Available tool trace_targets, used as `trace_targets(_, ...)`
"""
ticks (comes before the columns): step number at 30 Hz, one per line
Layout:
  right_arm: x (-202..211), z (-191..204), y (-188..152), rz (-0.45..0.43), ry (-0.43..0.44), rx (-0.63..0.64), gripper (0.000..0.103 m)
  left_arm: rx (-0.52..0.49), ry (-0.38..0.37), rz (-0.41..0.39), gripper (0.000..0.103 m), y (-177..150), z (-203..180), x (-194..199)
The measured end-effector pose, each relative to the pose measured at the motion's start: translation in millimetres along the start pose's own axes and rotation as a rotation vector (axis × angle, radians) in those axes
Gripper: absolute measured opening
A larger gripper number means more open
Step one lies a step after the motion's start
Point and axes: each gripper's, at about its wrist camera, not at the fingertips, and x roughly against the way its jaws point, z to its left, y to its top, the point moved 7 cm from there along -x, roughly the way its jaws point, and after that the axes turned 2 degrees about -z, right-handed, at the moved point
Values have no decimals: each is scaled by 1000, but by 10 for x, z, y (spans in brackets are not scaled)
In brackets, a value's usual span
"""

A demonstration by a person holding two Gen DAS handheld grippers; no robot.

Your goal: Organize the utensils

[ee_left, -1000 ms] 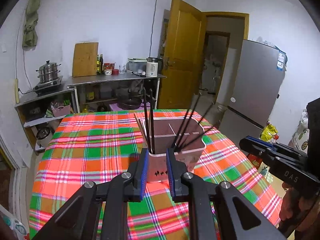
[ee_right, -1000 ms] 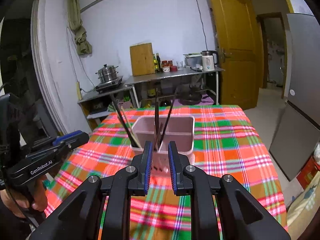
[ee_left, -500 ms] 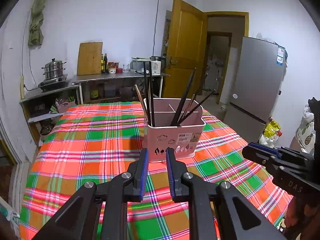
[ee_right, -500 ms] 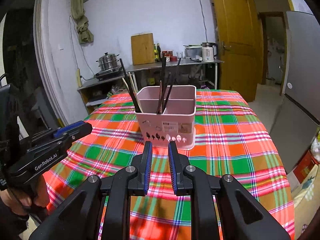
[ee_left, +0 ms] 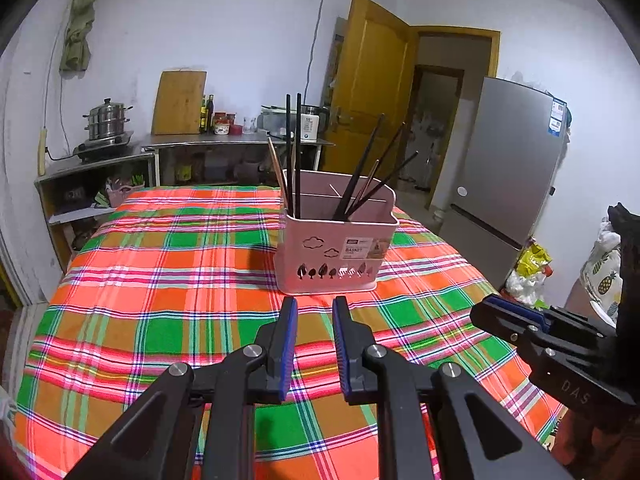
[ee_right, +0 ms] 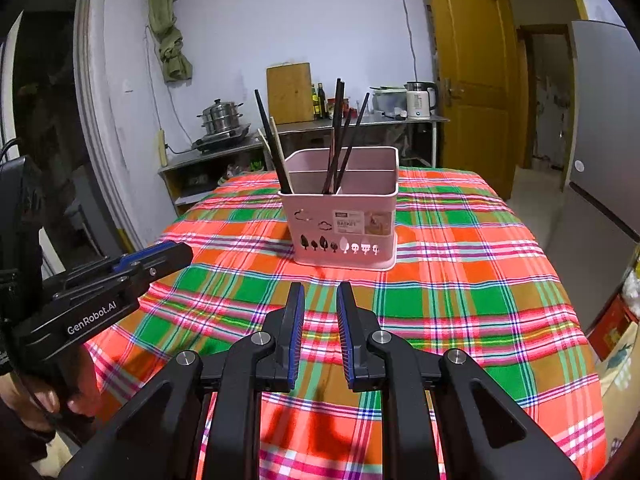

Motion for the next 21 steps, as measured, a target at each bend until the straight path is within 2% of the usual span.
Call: trace_targets(21,24,1,-44,-5,-10,-6,17,-14,14,9,17,-90,1,22)
